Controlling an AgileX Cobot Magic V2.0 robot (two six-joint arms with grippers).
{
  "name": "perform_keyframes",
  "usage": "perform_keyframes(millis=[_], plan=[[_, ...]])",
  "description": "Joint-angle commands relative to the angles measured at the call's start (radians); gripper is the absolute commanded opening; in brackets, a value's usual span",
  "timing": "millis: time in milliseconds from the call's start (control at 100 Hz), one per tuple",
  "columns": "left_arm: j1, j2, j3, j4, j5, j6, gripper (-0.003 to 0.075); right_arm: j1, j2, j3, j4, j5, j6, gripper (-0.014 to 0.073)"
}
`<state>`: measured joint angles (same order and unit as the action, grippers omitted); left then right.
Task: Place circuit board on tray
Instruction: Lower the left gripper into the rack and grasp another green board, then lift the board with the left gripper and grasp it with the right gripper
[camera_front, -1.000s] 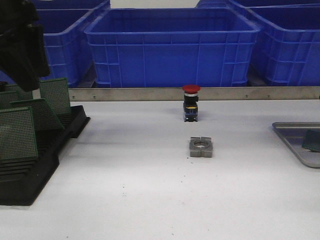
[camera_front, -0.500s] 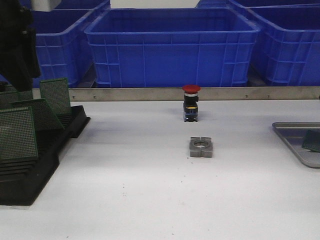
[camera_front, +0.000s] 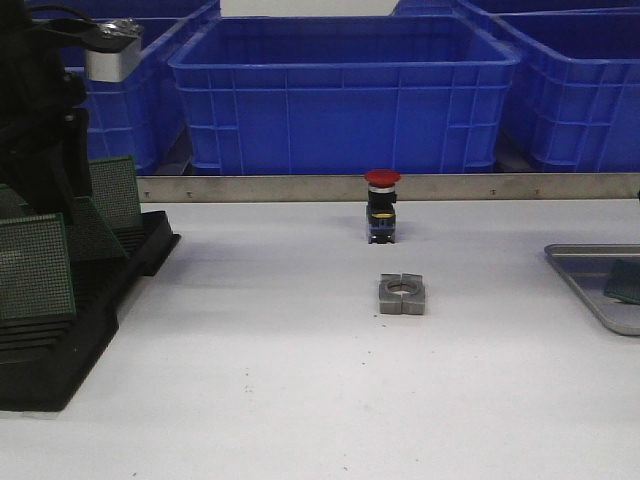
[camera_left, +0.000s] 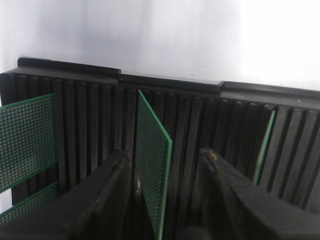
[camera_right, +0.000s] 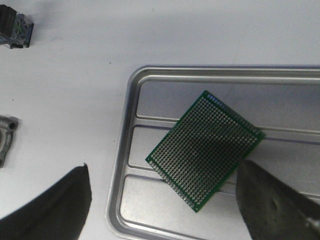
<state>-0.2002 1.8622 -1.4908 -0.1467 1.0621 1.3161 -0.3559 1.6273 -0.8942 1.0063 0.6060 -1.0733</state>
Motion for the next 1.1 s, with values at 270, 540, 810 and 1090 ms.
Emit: perform_keyframes(millis=[270,540,810,1090], plan=[[0.007,-0.004,-0.029,-0.014,-0.089,-0.012,0.0223,-0.005,-0.035,-0.026,0.031,0.011,-0.006,0.0610],[0.007,-0.004,-0.034,-0.005,-0.100,-0.012,-0.0017,-0.005,-0.035,-0.026,0.031,0.010,-0.006,0.0610],[-0.026,-0.013,-0.170,-0.011,0.035,-0.012,-0.0017,-0.005,-0.037,-0.057,0.031,0.080,-0.018,0.0610],[-0.078,-0.013,-0.254,-0.293,0.147,0.001,-0.0017,0.025,-0.067,-0.115,0.036,0.336,-0.167,0.0610]])
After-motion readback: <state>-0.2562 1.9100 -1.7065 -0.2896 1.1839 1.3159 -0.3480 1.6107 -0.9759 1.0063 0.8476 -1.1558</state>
